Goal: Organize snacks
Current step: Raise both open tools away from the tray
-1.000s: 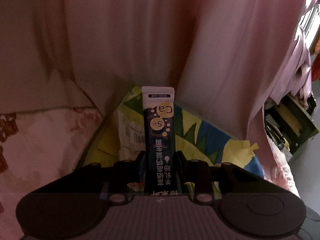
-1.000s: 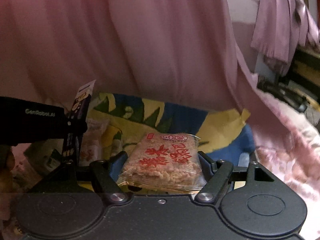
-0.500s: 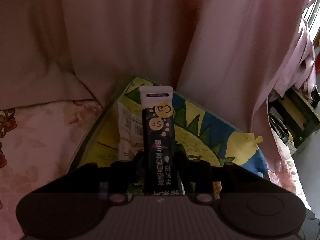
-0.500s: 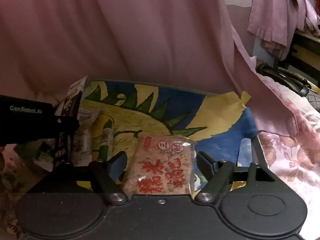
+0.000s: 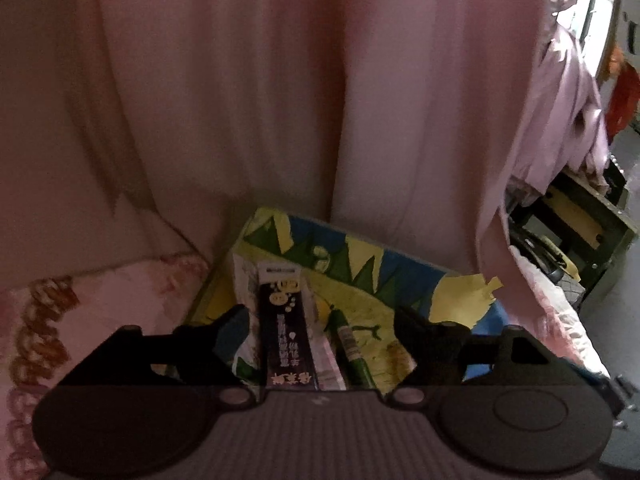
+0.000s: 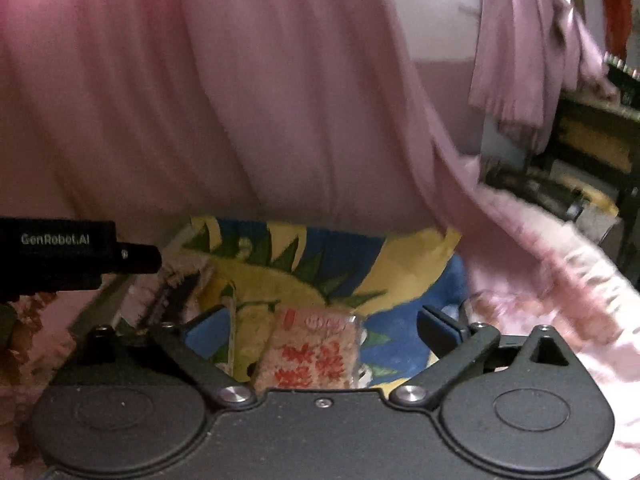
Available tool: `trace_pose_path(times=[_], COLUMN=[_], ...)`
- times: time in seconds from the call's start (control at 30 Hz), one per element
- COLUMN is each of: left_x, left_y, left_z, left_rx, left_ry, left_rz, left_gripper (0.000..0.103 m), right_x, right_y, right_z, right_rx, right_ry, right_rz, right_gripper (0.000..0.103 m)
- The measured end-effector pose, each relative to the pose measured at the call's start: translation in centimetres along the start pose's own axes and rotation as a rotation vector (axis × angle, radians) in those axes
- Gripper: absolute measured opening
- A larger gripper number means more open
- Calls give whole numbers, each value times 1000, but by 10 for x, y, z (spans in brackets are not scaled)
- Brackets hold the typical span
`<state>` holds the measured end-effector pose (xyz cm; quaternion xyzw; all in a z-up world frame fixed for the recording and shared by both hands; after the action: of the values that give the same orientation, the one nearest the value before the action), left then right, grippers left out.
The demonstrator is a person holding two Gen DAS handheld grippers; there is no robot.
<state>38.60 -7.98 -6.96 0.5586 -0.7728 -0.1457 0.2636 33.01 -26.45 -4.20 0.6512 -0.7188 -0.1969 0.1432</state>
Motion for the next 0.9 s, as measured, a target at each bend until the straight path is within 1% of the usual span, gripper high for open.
trace_pose_path(times=[0.03,0.1,0.2,0.3,0.4,0.53,0.67,0.77,0.83,0.9], left_x=[1,3,4,6,9,13,14,16,18,20], left_y=[9,26,54,81,104,134,159,173,182,189], left_z=[-2,-7,-13,-16,-15,-4,18,36,47,58], left_rx=[9,31,66,101,137,162,152,123,102,75], left_ry=[-1,4,22,32,32,13,-34,-70,-84,-99], left_rz=[-8,-25,-45,-60,-89,-110,-135,-145,-145,-141], left_gripper=[88,95,100,102,103,103,103,103,103,103], right_x=[1,3,8,9,8,8,10,13,15,18], right_y=[9,28,56,83,111,145,176,197,207,215], right_z=[-4,-10,-16,-18,-16,-9,1,11,18,27], right_rx=[19,54,100,140,174,201,208,200,185,147], right_ry=[8,18,8,13,33,47,28,3,-14,-40], right_rz=[1,2,-1,-16,-27,-34,-42,-48,-48,-40], right_gripper=[102,102,102,102,102,102,102,102,102,102])
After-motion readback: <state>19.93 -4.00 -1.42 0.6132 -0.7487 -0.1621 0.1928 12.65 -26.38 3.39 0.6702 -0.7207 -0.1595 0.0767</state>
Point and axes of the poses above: each gripper's, at about its wrist camera, not at the fingertips, and y roughly against the way its jaws point, x to its right, z to its underside, the point moved 8 cm from there along -y, roughly the way its jaws point, and after that the axes turned 7 degrees about -y, right-handed, at the moved point
